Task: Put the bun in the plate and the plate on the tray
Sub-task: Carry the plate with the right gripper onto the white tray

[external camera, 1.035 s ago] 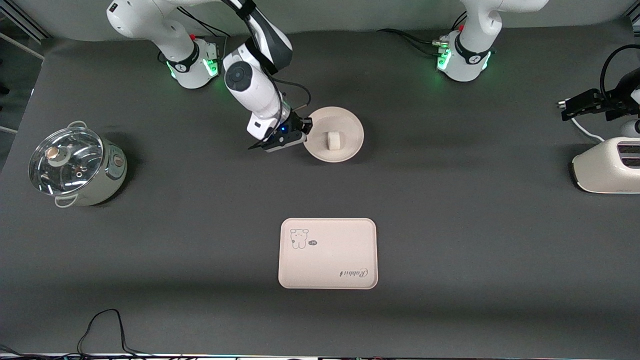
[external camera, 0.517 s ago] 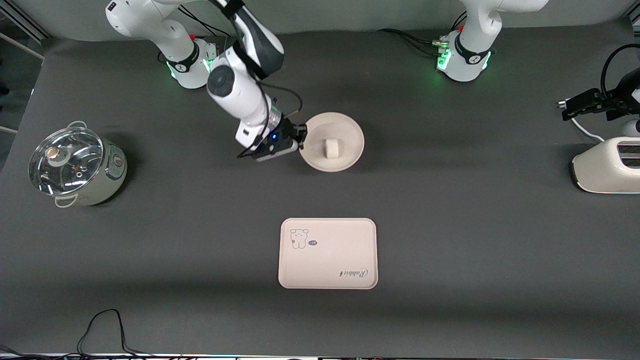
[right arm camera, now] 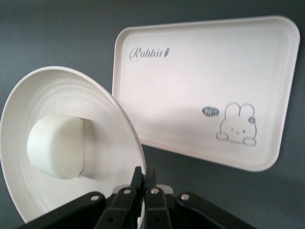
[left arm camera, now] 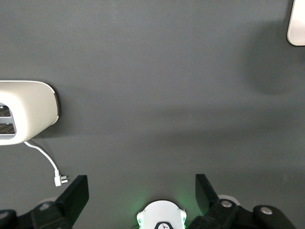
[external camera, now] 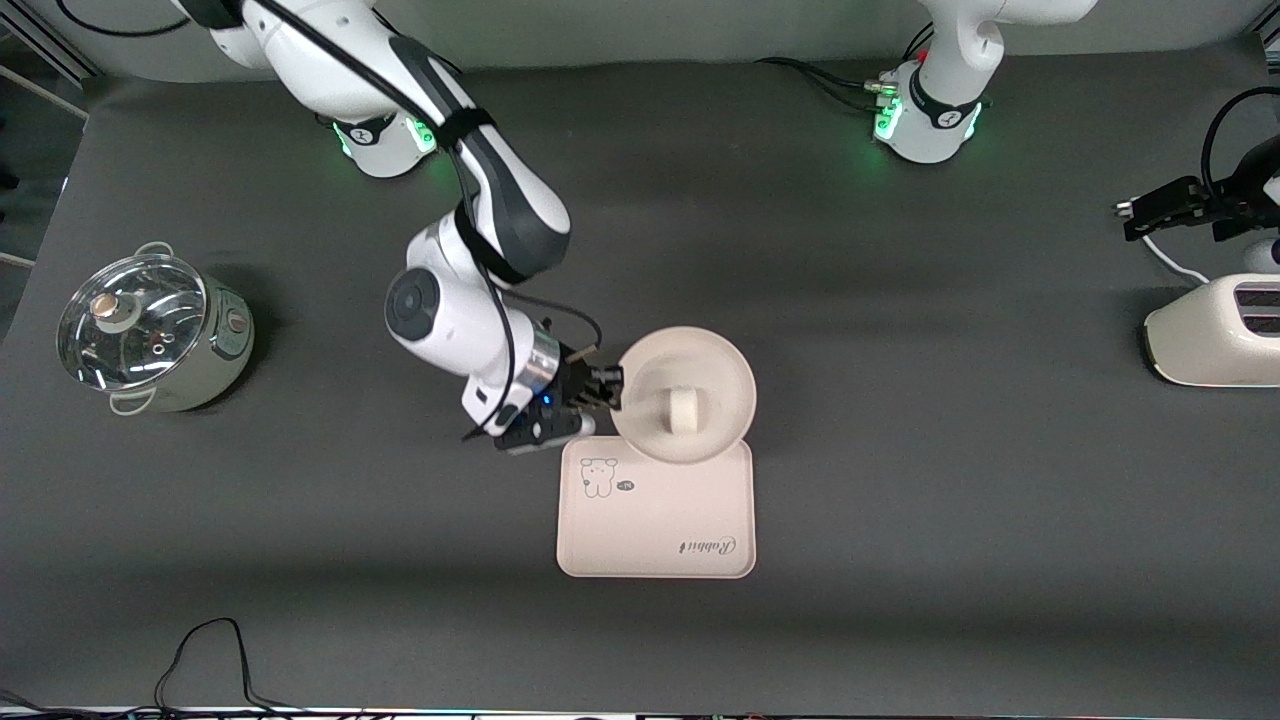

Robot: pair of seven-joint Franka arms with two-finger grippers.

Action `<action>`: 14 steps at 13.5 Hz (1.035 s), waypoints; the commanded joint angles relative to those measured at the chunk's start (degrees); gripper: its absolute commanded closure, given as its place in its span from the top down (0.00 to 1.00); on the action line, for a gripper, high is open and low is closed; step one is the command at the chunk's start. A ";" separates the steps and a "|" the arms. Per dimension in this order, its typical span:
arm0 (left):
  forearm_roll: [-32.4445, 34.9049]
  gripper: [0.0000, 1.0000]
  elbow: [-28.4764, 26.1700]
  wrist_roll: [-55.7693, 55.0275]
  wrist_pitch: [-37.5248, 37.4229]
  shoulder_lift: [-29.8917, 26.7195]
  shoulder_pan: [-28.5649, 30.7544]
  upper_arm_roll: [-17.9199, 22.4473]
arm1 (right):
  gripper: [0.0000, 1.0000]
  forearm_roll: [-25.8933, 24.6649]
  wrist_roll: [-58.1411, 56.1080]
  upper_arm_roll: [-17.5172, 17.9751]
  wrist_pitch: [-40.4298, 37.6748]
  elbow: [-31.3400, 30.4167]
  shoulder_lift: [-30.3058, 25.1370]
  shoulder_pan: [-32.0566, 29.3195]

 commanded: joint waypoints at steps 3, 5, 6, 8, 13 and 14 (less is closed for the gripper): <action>0.04 1.00 0.84 0.19 -0.27 0.71 -0.81 0.23 | 0.00 0.42 -0.88 -1.48 -2.51 12.25 11.11 -2.68; 0.13 1.00 0.84 0.19 -0.01 0.80 -1.07 0.23 | 0.00 0.51 -1.41 -1.39 0.37 12.52 14.10 -3.47; 0.21 1.00 0.92 0.71 -0.01 0.80 -1.42 0.14 | 0.00 0.51 -1.32 -1.39 2.13 12.35 15.24 -3.39; 1.17 1.00 1.01 0.81 1.39 0.80 -1.86 -0.03 | 0.00 0.51 -1.41 -1.39 4.42 12.35 17.44 -3.39; 2.06 1.00 0.84 2.48 1.14 1.32 -3.18 -0.21 | 0.41 0.68 -1.32 -1.31 5.84 12.43 18.77 -3.39; 2.41 1.00 0.92 2.04 1.31 1.32 -3.10 -0.30 | 0.99 0.95 -1.15 -1.22 5.84 12.43 18.59 -3.39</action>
